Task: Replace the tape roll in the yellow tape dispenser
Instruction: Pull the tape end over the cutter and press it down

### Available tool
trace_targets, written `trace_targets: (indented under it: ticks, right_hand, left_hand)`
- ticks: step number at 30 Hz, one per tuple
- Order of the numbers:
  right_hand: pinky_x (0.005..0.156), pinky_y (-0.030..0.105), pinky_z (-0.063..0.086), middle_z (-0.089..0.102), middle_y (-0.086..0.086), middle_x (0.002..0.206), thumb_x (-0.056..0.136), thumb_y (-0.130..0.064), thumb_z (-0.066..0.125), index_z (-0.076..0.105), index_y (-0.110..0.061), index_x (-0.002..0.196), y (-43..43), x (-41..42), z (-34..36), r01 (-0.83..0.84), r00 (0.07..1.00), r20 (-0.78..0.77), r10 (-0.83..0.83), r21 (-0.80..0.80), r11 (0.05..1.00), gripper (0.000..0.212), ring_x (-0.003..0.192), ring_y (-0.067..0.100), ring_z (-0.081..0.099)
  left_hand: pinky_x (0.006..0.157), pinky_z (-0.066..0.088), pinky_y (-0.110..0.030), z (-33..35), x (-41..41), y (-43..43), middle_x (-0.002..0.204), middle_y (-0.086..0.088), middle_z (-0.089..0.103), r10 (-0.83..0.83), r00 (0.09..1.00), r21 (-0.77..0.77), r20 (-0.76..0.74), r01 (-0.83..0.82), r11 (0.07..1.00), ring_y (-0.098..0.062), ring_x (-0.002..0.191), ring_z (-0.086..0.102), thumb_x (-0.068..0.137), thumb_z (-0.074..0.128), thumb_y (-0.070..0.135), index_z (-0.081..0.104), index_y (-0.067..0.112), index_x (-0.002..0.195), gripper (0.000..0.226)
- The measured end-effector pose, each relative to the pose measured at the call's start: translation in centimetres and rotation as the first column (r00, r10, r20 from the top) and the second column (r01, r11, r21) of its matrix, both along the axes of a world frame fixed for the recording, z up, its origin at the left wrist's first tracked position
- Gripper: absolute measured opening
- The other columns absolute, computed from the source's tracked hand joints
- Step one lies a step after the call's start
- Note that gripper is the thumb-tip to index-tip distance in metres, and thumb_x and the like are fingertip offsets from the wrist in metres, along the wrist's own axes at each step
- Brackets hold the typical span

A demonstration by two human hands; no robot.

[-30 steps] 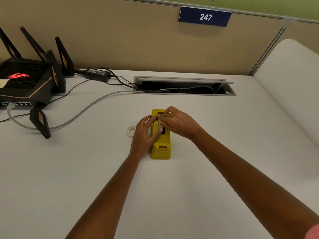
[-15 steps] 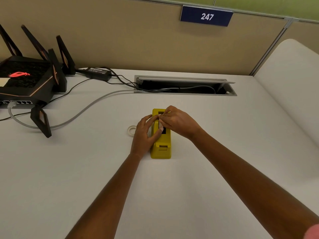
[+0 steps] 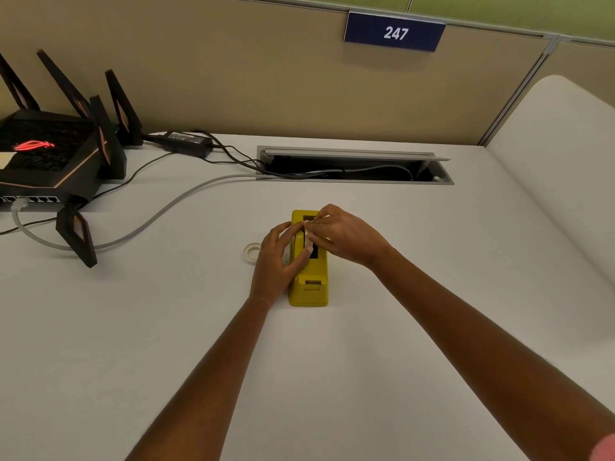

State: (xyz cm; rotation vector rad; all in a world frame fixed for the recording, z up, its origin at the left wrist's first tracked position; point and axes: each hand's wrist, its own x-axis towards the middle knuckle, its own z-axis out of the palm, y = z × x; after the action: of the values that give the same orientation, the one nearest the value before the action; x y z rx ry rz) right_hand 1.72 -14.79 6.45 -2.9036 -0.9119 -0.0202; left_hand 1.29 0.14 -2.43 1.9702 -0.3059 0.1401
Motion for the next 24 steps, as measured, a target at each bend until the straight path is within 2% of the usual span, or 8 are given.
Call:
trace_targets:
  ticks: [2, 6, 15, 20, 24]
  right_hand:
    - [0.092, 0.038, 0.043, 0.062, 0.013, 0.122, 0.095, -0.023, 0.041, 0.052, -0.005, 0.12, -0.08, 0.12, -0.07, -0.006, 1.0, 0.005, 0.006, -0.015, 1.0, 0.033, 0.119, 0.029, 0.045]
    - [0.091, 0.038, 0.044, 0.061, 0.014, 0.122, 0.094, -0.022, 0.042, 0.051, -0.003, 0.12, -0.11, 0.18, -0.16, -0.026, 0.999, 0.018, 0.026, -0.033, 0.999, 0.033, 0.119, 0.03, 0.045]
    - [0.089, 0.042, 0.046, 0.06, 0.02, 0.121, 0.09, -0.015, 0.052, 0.051, 0.002, 0.118, -0.13, 0.02, -0.19, -0.07, 0.996, 0.055, 0.073, -0.055, 0.996, 0.033, 0.118, 0.035, 0.047]
    - [0.086, 0.042, 0.047, 0.063, 0.019, 0.117, 0.093, -0.018, 0.045, 0.053, 0.0, 0.116, -0.28, 0.05, -0.02, -0.051, 0.997, 0.059, 0.051, 0.002, 0.999, 0.03, 0.114, 0.034, 0.049]
    - [0.082, 0.044, 0.05, 0.065, 0.019, 0.114, 0.091, -0.017, 0.049, 0.056, -0.001, 0.114, -0.53, 0.0, 0.13, -0.062, 0.996, 0.067, 0.059, 0.046, 0.997, 0.029, 0.111, 0.034, 0.052]
  left_hand:
    - [0.103, 0.036, -0.036, -0.08, 0.05, 0.01, 0.138, -0.008, 0.044, 0.001, 1.0, -0.002, -0.006, -0.001, 1.0, -0.02, 0.127, 0.039, 0.076, 0.046, 0.055, 0.042, 0.02, 0.13, 0.065]
    - [0.102, 0.034, -0.034, -0.22, 0.17, -0.05, 0.138, -0.009, 0.044, 0.004, 1.0, 0.004, -0.003, -0.004, 1.0, -0.022, 0.127, 0.039, 0.078, 0.05, 0.043, 0.041, 0.021, 0.131, 0.058]
    - [0.103, 0.035, -0.036, -0.16, 0.09, -0.04, 0.139, -0.009, 0.043, 0.006, 1.0, 0.003, -0.007, -0.006, 1.0, -0.023, 0.128, 0.039, 0.078, 0.049, 0.043, 0.04, 0.021, 0.131, 0.059]
    - [0.103, 0.037, -0.038, -0.21, 0.11, 0.0, 0.137, -0.009, 0.044, 0.005, 1.0, 0.007, 0.001, -0.005, 1.0, -0.023, 0.127, 0.04, 0.077, 0.048, 0.049, 0.041, 0.021, 0.131, 0.061]
    - [0.102, 0.038, -0.037, -0.33, 0.19, -0.04, 0.136, -0.008, 0.045, 0.01, 1.0, -0.004, -0.001, -0.01, 1.0, -0.022, 0.126, 0.041, 0.078, 0.05, 0.044, 0.042, 0.022, 0.13, 0.057]
